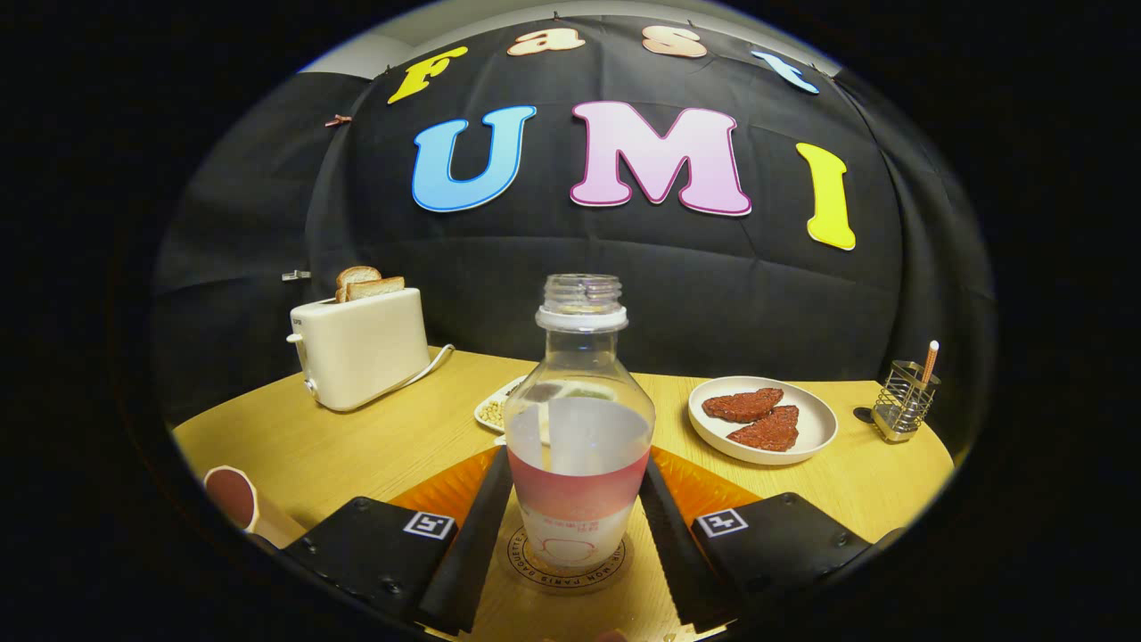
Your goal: Take the bottle from table, then pour the juice into the cup, finally place the bottle on the coaster
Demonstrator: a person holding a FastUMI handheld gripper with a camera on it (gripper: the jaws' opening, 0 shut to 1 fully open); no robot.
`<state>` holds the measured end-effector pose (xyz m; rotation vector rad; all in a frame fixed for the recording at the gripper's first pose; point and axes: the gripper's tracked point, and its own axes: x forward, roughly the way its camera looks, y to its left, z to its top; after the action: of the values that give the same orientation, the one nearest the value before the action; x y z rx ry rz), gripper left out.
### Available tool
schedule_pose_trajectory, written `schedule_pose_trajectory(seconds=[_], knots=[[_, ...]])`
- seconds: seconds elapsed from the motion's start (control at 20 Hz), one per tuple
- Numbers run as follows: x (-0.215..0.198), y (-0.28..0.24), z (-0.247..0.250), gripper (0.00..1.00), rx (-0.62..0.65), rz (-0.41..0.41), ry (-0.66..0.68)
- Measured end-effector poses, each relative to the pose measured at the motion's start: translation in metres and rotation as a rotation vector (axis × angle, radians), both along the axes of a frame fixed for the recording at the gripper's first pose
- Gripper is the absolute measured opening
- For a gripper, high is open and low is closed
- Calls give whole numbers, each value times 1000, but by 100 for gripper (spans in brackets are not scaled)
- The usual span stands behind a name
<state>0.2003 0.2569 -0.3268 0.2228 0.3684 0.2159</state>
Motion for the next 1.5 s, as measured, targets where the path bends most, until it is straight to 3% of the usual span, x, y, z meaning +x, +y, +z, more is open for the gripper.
schedule_pose_trajectory(seconds=[0.3,0.7,1.5], knots=[[-10,-1,4,99,1,18,2],[-33,-25,30,98,-16,4,-9],[-128,-125,173,98,-95,-13,-89]])
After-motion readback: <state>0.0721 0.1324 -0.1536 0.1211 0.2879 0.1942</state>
